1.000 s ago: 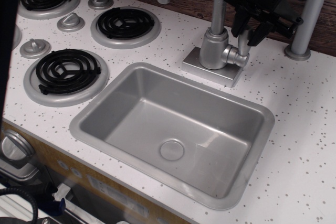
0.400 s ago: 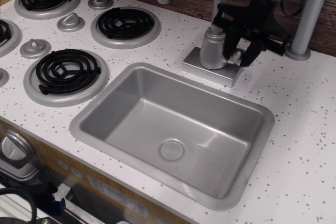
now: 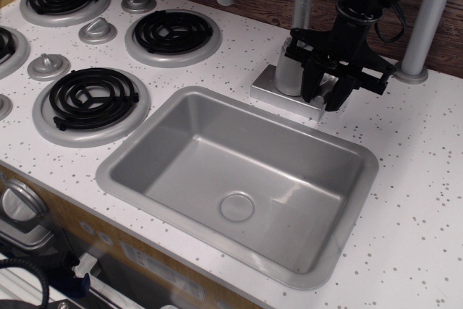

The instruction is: Lever vertical to front

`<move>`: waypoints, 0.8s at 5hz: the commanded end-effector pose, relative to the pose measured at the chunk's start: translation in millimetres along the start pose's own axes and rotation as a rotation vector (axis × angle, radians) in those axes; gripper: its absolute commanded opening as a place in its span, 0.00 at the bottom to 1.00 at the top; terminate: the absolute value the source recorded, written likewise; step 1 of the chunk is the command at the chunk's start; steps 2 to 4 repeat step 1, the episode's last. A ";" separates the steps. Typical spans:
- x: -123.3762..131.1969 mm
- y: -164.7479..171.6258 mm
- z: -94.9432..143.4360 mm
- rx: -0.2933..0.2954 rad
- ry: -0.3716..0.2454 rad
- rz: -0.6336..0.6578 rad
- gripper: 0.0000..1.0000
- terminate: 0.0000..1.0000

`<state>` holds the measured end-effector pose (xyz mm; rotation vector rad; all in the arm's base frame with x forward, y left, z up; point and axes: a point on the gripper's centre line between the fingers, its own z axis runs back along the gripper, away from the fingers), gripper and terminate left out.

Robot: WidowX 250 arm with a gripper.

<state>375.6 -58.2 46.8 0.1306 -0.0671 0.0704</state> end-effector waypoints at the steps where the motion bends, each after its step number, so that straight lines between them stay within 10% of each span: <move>1: 10.5 7.1 7.1 -0.020 -0.059 0.006 0.00 1.00; 4: 10.5 7.1 7.1 -0.020 -0.059 0.006 0.00 1.00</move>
